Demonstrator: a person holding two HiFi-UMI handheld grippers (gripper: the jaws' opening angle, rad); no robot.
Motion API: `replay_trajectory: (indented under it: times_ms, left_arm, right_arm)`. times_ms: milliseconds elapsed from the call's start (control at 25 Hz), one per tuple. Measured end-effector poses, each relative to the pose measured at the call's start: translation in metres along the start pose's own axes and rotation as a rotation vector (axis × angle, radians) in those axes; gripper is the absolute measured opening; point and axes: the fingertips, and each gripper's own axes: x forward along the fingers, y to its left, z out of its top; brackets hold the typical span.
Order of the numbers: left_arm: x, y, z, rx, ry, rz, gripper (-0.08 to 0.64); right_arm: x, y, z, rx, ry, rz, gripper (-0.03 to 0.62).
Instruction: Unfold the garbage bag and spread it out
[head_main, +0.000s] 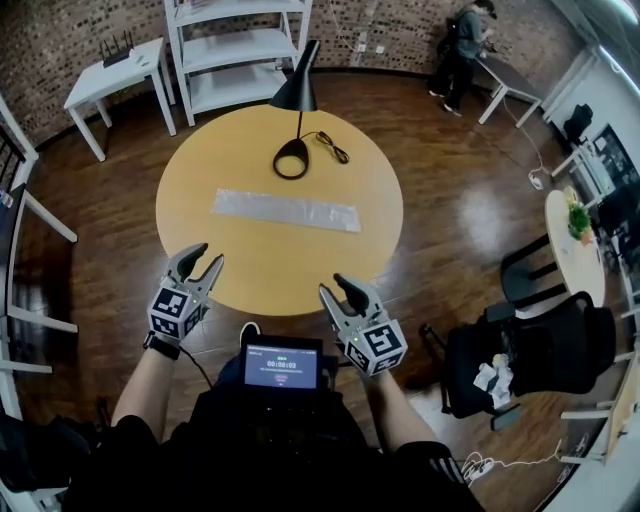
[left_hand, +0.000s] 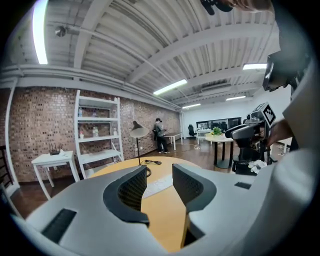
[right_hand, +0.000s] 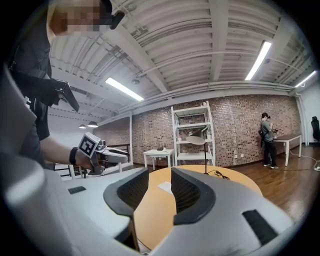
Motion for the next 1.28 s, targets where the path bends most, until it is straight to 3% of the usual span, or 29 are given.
replay_trajectory:
  times_ms: [400, 640, 800, 1000, 1200, 1280]
  left_arm:
    - [0.123, 0.131, -0.050, -0.022, 0.146, -0.056, 0.166]
    - [0.191, 0.179, -0.069, -0.025, 0.204, -0.130, 0.166]
    - [0.225, 0.195, -0.081, 0.009, 0.244, -0.162, 0.166]
    - [0.257, 0.197, -0.108, 0.011, 0.368, -0.206, 0.166]
    - [0.282, 0.199, -0.159, 0.001, 0.538, -0.233, 0.166]
    - [0.290, 0.206, -0.185, 0.034, 0.628, -0.227, 0.167]
  right_arm:
    - [0.135, -0.045, 0.009, 0.012, 0.064, -0.034, 0.160]
    - [0.203, -0.066, 0.018, 0.014, 0.082, -0.059, 0.160]
    - [0.233, -0.075, 0.026, 0.041, 0.088, -0.073, 0.160]
    - [0.257, -0.090, 0.024, 0.052, 0.096, -0.047, 0.160]
    - [0.272, -0.107, 0.007, 0.054, 0.153, -0.002, 0.160]
    - [0.277, -0.114, 0.002, 0.057, 0.177, 0.005, 0.160]
